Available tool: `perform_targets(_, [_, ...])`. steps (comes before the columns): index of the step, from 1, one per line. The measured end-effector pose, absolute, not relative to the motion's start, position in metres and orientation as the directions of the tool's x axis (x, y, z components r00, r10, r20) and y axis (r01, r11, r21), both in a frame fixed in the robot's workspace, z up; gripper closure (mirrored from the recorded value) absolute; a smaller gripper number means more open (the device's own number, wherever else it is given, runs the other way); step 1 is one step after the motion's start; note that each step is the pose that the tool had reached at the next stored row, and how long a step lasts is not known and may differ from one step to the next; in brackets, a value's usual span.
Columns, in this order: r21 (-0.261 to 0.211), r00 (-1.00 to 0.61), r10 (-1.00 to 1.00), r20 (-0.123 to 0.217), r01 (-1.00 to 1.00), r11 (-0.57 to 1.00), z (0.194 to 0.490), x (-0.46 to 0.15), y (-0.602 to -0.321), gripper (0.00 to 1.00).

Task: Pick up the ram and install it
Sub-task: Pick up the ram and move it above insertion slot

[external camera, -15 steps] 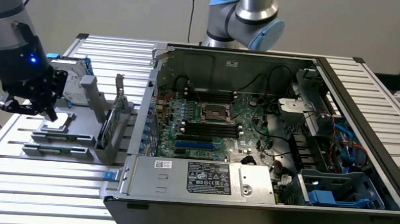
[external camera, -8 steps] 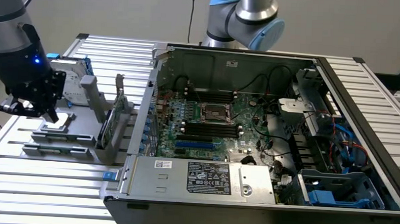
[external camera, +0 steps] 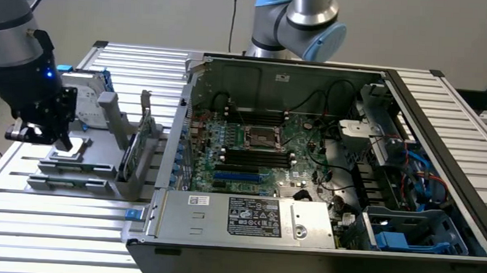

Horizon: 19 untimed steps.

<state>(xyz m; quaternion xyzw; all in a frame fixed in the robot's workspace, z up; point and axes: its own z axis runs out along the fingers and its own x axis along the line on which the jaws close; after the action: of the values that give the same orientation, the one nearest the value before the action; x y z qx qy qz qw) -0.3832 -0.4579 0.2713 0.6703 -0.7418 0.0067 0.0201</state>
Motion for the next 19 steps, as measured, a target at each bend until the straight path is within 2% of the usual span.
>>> perform_targets(4, [0.017, -0.038, -0.999, 0.039, -0.999, 0.039, 0.271, -0.383, -0.458, 0.89])
perform_targets(15, [0.017, -0.027, -0.999, 0.039, -0.999, 0.028, 0.268, -0.398, -0.472, 0.89])
perform_targets(16, [0.017, -0.026, -0.999, 0.039, -1.000, 0.027, 0.268, -0.397, -0.472, 0.88])
perform_targets(17, [0.017, -0.025, -0.999, 0.040, -1.000, 0.026, 0.268, -0.397, -0.472, 0.83])
perform_targets(18, [0.017, -0.024, -0.999, 0.040, -1.000, 0.024, 0.267, -0.397, -0.472, 0.83])
perform_targets(19, [0.017, -0.023, -0.999, 0.040, -1.000, 0.024, 0.267, -0.397, -0.473, 0.76])
